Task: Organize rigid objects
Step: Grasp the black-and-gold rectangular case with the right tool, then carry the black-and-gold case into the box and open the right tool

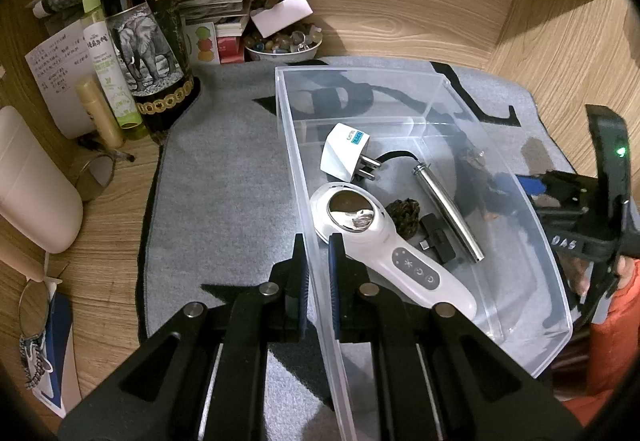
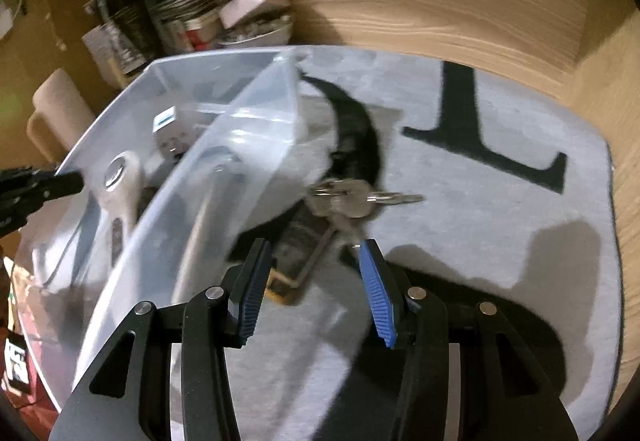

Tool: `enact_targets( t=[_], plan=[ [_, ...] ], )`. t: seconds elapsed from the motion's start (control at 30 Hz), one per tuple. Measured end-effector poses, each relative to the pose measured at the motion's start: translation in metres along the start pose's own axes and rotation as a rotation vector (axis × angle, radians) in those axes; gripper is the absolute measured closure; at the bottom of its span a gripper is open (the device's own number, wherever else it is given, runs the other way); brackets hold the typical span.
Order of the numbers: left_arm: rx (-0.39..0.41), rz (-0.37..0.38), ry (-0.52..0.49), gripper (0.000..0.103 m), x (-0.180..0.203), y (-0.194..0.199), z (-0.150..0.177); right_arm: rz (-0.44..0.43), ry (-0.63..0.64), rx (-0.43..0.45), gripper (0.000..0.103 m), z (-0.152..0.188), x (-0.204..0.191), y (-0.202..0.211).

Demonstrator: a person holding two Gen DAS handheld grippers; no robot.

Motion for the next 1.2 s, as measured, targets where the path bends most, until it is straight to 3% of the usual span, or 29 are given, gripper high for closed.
enact_targets(
  t=[0.17, 0.27, 0.37, 0.77, 1.0, 1.2],
  plan=[
    [0.000, -0.001, -0.001, 0.094, 0.001, 0.000, 0.000, 0.024, 0.020, -0.017, 0.061, 0.002, -0.008, -0.017],
    [0.001, -0.001, -0.001, 0.094, 0.001, 0.000, 0.000, 0.033, 0.002, -0.004, 0.068, -0.003, -0.004, -0.021],
    [0.002, 0.000, -0.001, 0.094, 0.001, 0.000, 0.000, 0.070, 0.028, 0.010, 0.081, -0.005, -0.002, -0.022],
    [0.002, -0.002, -0.003, 0.094, 0.002, 0.000, 0.000, 0.083, 0.064, 0.153, 0.081, -0.029, -0.012, 0.028],
    [0.002, -0.005, -0.006, 0.094, 0.002, 0.000, -0.001, 0.026, 0.104, 0.253, 0.081, -0.049, -0.040, 0.061],
    [0.002, -0.006, -0.008, 0.094, 0.003, 0.000, -0.002, -0.038, 0.167, 0.253, 0.081, -0.051, -0.073, 0.058]
  ],
)
Point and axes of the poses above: each gripper's, at about its wrist camera, not at the fingertips, and y roughly against the way its jaws point, x to its right, z to its underside, the point moved 4 cm from there along -y, roughly the way its jaws point, and after that the axes turned 9 degrees about x, right-handed, at the moved point
